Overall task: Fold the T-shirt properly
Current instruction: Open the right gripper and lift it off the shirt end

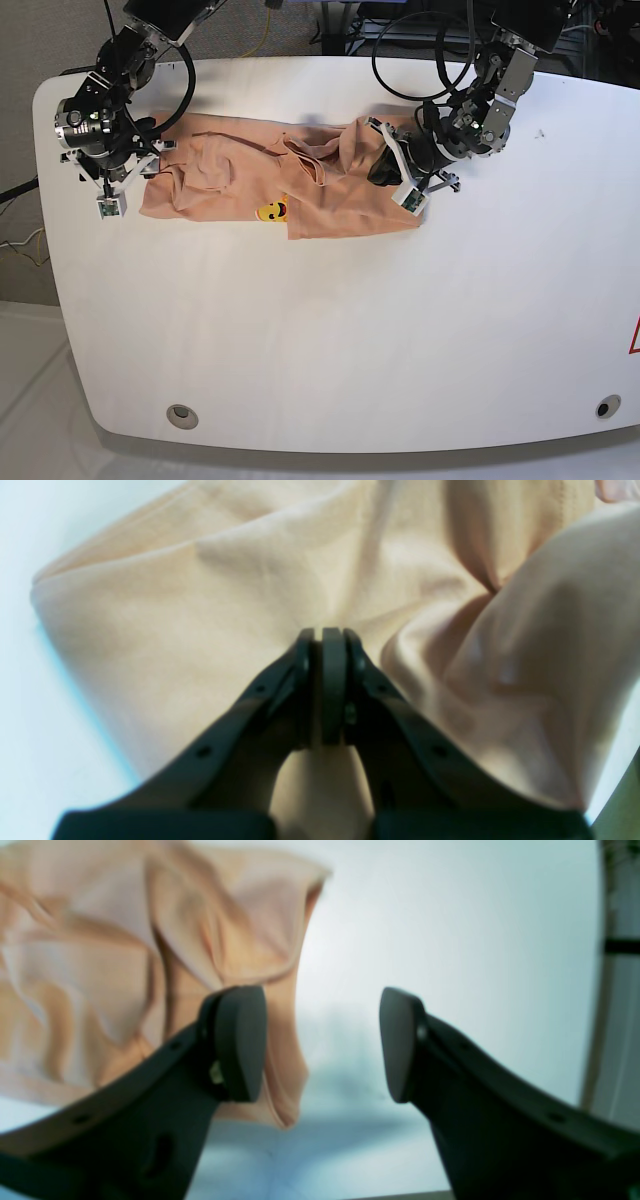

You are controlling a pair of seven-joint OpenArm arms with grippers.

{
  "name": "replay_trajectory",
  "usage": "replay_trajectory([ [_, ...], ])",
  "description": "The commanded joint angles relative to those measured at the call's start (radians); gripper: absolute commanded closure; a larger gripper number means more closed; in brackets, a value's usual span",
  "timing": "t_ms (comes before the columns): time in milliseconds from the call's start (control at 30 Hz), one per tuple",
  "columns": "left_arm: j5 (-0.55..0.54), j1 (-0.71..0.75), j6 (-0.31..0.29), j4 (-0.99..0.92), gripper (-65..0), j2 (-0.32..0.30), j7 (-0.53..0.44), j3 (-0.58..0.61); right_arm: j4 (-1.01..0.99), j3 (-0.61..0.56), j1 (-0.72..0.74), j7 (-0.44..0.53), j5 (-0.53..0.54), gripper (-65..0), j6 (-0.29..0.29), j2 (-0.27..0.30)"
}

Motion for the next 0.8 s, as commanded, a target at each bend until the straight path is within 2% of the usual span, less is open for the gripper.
replay_trajectory([
  [0,0.038,-0.001,0.025,-0.002,-2.6,-0.009,0.046,-0.003,-0.033,0.019,0.016,0.032,0.003,-34.1,0.018,0.009],
  [500,0.038,-0.001,0.026,-0.003,-2.6,-0.009,0.046,-0.003,-0.2,0.15,0.072,0.029,0.005,-34.4,0.028,0.006],
  [767,0.04,-0.003,0.026,-0.003,-2.6,-0.007,0.046,-0.003,-0.301,0.231,0.119,-0.032,0.005,-34.4,0.028,0.009],
])
